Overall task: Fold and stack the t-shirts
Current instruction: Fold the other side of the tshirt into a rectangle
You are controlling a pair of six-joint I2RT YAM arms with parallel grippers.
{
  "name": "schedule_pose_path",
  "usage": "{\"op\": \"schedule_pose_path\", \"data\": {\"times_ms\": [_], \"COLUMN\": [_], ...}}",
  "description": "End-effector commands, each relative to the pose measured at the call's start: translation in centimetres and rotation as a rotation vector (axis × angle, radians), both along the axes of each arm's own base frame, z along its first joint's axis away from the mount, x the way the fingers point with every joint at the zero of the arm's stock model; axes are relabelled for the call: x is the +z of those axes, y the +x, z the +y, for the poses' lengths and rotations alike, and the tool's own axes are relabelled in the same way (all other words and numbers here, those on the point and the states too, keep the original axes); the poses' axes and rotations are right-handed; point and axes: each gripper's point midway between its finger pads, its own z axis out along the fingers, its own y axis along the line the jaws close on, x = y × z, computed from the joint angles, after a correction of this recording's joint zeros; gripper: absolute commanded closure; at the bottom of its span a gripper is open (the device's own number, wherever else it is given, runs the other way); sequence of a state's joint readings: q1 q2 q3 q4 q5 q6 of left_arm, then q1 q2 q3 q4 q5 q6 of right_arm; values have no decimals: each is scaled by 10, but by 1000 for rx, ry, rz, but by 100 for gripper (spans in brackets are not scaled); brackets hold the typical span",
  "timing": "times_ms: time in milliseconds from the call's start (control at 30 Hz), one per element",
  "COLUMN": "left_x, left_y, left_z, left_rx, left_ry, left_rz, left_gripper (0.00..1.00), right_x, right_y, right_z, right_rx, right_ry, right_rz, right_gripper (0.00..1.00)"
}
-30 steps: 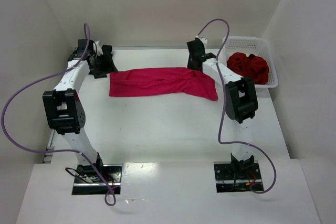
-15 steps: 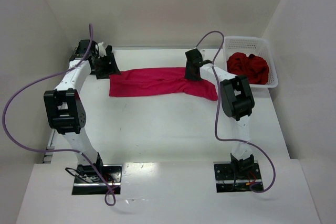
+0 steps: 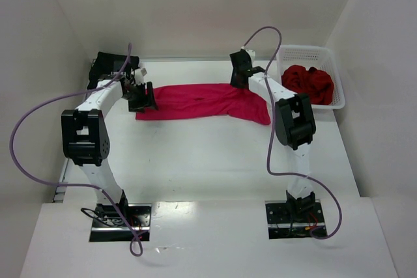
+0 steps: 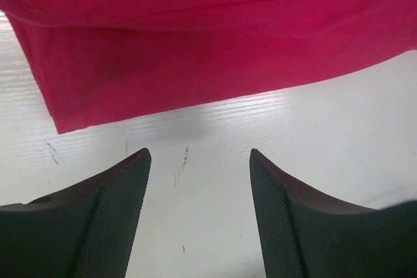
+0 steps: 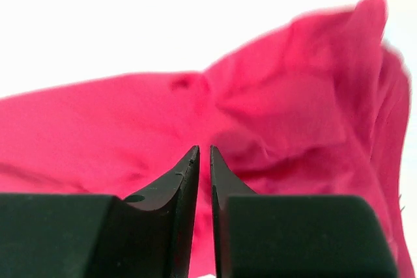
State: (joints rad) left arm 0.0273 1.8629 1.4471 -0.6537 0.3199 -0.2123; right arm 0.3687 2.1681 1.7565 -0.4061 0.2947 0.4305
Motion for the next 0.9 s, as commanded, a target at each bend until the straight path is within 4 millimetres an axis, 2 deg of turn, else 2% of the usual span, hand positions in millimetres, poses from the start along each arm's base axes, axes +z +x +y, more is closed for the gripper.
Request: {"op": "schedule_pose_path", "data": {"times_ms": [0, 67, 133, 267, 333, 367, 467, 533, 567, 600, 633, 667, 767, 867], "left_x": [-2, -3, -5, -12, -13, -13, -14, -14, -19, -19, -21, -21, -26, -35], "left_y": [-2, 0, 4, 6, 6, 6, 9, 9, 9, 10, 10, 11, 12, 6], "left_z": [-11, -14, -17, -18, -17, -17, -16, -14, -13, -11, -6, -3, 8, 15], "left_rx": [-42, -39, -46, -26, -15, -15, -11, 2, 15, 31, 54, 61, 110, 122], "left_ry": [1, 6, 35, 48, 53, 53, 61, 67, 73, 79, 107, 123, 177, 218], "left_rz": [0, 4, -5, 16, 18, 18, 18, 21, 34, 38, 39, 38, 53, 95], "left_gripper": [30, 30, 32, 35, 35, 35, 35, 35, 35, 35, 37, 39, 49, 56], "right_x": [35, 42, 37, 31, 22, 28, 23, 20, 10, 17, 12, 17, 13, 9], "right_y": [32, 39, 39, 40, 32, 27, 6, -2, -7, -7, -11, -11, -16, -17], "right_z": [4, 6, 8, 13, 5, 3, -9, -13, -16, -15, -16, -16, -15, -12], "right_rx": [-10, -11, 4, 14, -4, -10, -25, -46, -46, -56, -65, -65, -71, -64], "right_ry": [-22, -15, -19, -2, -37, -29, -61, -59, -68, -54, -52, -48, -31, -10], "right_rz": [-130, -150, -138, -121, -82, -85, -49, -38, -15, -27, -10, -20, -7, 1], "right_gripper": [84, 82, 80, 67, 54, 51, 41, 37, 37, 37, 36, 36, 36, 36]}}
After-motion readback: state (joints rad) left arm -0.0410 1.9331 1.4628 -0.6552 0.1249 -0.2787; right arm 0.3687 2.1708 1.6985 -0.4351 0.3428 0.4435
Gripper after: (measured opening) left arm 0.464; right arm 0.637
